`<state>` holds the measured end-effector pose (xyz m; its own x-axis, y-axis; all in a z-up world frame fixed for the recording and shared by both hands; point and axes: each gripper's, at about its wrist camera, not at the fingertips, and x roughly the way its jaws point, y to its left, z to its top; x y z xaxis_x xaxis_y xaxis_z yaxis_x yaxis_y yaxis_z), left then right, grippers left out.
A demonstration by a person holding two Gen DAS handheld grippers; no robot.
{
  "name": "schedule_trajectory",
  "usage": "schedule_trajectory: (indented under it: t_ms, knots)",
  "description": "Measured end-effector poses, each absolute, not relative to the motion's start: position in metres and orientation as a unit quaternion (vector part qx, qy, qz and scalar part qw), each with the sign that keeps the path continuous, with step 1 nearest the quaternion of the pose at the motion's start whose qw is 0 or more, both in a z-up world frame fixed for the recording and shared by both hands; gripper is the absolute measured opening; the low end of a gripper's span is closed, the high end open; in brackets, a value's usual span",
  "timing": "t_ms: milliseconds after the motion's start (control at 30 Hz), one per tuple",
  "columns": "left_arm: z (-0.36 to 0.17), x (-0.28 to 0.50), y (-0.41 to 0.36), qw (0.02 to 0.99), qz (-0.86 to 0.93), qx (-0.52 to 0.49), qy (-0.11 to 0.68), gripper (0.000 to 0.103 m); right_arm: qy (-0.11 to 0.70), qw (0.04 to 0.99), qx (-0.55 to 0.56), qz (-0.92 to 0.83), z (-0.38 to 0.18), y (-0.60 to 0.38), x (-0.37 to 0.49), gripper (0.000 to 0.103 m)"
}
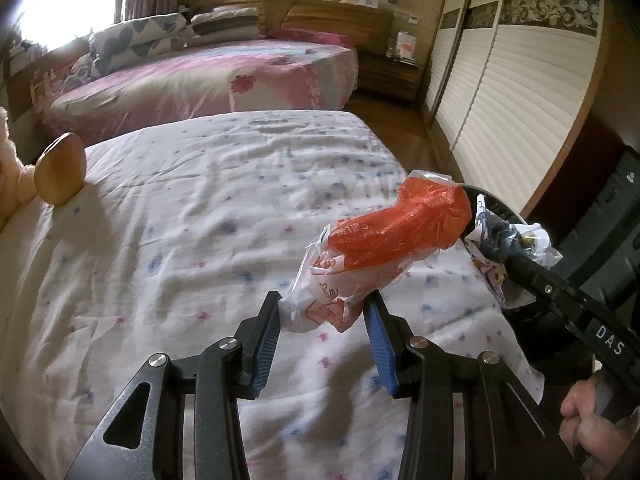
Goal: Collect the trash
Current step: 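Carry the orange bag and white wrapper over the trash bin with both tools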
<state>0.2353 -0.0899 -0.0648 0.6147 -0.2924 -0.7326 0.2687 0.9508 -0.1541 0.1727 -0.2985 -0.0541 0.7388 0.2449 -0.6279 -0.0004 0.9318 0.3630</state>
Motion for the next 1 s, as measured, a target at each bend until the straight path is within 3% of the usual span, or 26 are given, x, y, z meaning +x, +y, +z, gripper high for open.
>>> schedule_trajectory:
  t_ms: [1000]
  knots:
    - [-0.059, 0.242, -0.148, 0.894, -0.2, 0.025, 0.401, 0.041, 0.344, 0.92, 0.189, 0.017, -0.048, -0.343, 0.161, 0.016]
